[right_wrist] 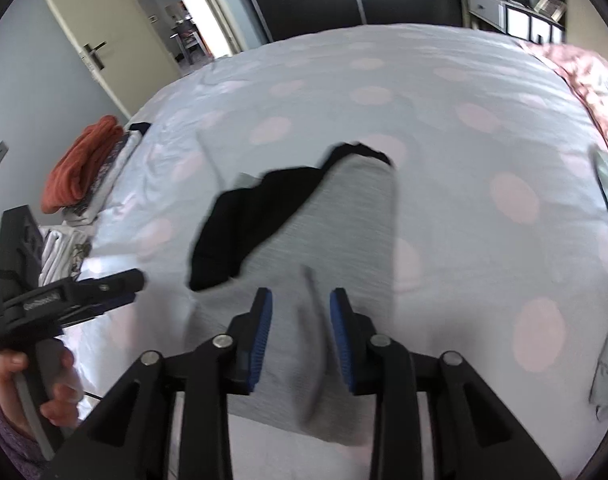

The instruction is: Fold clothes

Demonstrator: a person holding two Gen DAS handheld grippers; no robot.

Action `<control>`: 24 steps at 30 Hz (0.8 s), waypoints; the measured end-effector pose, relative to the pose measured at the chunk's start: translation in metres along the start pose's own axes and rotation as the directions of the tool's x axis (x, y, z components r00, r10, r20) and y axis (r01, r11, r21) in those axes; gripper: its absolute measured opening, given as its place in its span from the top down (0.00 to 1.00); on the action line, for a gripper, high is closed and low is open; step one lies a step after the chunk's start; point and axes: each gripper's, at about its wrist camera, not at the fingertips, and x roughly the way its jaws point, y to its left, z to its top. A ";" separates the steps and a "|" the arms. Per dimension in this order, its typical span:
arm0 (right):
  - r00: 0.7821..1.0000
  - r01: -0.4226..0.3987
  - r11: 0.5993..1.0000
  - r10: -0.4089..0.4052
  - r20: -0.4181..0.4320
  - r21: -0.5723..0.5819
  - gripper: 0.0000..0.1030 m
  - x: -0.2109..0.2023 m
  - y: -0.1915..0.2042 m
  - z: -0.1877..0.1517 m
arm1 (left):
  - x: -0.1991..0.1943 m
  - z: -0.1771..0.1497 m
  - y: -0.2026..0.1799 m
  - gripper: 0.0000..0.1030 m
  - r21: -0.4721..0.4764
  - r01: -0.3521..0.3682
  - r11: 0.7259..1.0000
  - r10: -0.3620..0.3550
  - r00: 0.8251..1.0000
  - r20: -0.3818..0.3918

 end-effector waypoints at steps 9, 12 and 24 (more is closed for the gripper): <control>0.992 -0.127 0.992 0.126 -0.022 -0.023 0.69 0.036 -0.005 -0.003 | 0.002 -0.020 0.005 0.24 -0.040 -0.039 0.998 0.037 0.999 -0.035; 0.986 -0.165 0.984 0.163 -0.048 -0.063 0.91 0.039 0.008 -0.007 | 0.001 -0.020 0.013 0.24 -0.087 -0.008 0.996 0.006 0.999 -0.033; 0.949 -0.311 0.913 0.284 -0.136 -0.263 0.95 0.023 0.069 -0.081 | -0.006 -0.025 0.014 0.24 -0.099 -0.005 0.995 0.004 1.000 -0.012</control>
